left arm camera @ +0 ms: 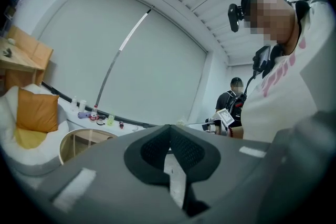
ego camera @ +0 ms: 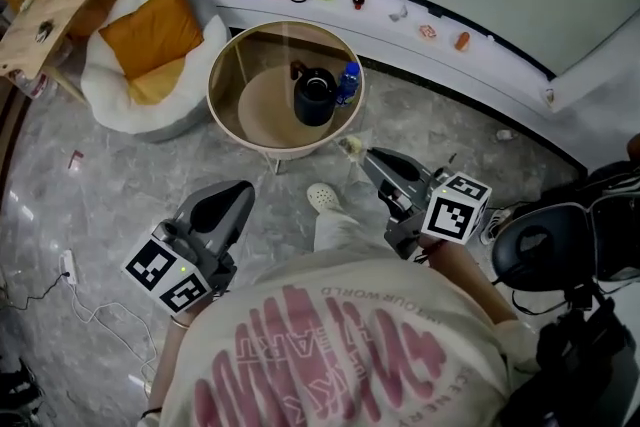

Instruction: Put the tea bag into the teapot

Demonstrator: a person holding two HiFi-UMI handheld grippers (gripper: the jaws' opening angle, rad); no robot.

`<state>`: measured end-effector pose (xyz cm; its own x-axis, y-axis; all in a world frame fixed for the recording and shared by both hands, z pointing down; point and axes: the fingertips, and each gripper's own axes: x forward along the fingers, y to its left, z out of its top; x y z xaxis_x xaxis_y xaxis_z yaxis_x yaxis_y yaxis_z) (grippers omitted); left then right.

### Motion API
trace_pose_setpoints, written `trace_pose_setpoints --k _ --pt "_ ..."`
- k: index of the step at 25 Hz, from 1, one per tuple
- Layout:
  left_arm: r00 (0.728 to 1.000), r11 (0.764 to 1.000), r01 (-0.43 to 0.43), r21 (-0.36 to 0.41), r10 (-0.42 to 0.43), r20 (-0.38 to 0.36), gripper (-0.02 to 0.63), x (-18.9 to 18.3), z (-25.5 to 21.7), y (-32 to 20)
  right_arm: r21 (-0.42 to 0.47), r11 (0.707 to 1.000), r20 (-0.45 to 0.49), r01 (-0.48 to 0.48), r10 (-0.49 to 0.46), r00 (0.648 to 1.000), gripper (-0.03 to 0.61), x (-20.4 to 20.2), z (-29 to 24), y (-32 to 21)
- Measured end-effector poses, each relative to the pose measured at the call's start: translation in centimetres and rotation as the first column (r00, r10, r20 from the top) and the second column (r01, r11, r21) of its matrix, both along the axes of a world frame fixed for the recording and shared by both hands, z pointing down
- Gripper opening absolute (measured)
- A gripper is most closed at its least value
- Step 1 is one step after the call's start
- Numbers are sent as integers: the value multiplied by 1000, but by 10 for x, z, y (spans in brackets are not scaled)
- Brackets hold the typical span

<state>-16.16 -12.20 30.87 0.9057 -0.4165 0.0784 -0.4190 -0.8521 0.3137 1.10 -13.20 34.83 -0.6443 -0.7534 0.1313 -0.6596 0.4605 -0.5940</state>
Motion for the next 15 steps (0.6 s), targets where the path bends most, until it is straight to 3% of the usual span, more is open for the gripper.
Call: trace_pose_setpoints --k 15 --pt "990 988 141 -61 -139 35 17 9 8 -102 -86 993 9 78 -78 997 11 29 19 -122"
